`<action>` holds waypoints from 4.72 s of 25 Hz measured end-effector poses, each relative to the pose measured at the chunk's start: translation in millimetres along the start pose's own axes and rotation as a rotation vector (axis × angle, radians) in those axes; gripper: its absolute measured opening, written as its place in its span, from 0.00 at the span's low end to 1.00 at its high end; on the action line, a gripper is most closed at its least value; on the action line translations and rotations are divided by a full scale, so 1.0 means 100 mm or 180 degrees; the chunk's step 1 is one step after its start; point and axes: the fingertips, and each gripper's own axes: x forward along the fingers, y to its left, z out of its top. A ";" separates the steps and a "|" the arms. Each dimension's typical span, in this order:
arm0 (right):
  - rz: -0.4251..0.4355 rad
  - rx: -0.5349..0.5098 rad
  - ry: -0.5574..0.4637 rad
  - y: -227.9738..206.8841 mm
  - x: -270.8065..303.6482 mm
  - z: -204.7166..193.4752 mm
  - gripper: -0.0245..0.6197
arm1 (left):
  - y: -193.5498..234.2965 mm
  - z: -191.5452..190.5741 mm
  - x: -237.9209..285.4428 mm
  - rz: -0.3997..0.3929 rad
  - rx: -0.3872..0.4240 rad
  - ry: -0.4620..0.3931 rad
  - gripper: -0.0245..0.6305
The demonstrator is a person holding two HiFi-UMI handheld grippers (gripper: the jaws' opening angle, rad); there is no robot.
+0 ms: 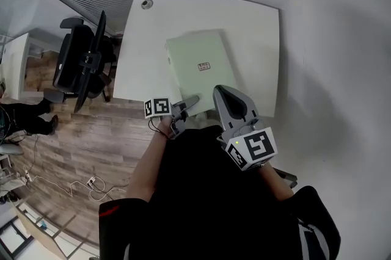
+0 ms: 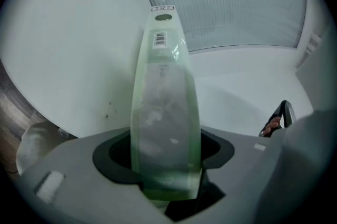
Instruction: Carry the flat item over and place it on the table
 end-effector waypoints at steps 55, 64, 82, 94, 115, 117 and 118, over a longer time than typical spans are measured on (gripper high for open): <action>0.0109 -0.0122 0.0140 0.19 0.02 -0.12 0.04 | 0.44 0.69 -0.11 0.2376 0.1024 -0.0637 0.56; 0.0154 -0.0149 0.0118 0.24 -0.03 -0.11 0.04 | 0.36 0.80 -0.11 0.2506 0.1307 -0.0553 0.56; 0.0137 -0.0059 -0.0010 0.29 -0.14 -0.11 0.04 | -0.57 0.55 -0.75 0.2199 0.2244 -0.1184 0.19; -0.0012 -0.0035 -0.0092 0.32 -0.27 -0.10 0.04 | -2.03 0.26 -1.09 0.1170 0.2741 -0.1786 0.04; 0.0092 -0.0230 -0.0230 0.58 -0.30 0.03 0.04 | -2.66 0.01 -1.62 0.1138 0.3293 -0.2545 0.04; 0.0130 -0.0252 -0.0212 0.62 -0.31 0.02 0.04 | -2.67 -0.01 -1.63 0.1162 0.3317 -0.2538 0.04; 0.0144 -0.0259 -0.0203 0.63 -0.31 0.02 0.04 | -2.66 -0.02 -1.62 0.1160 0.3312 -0.2526 0.04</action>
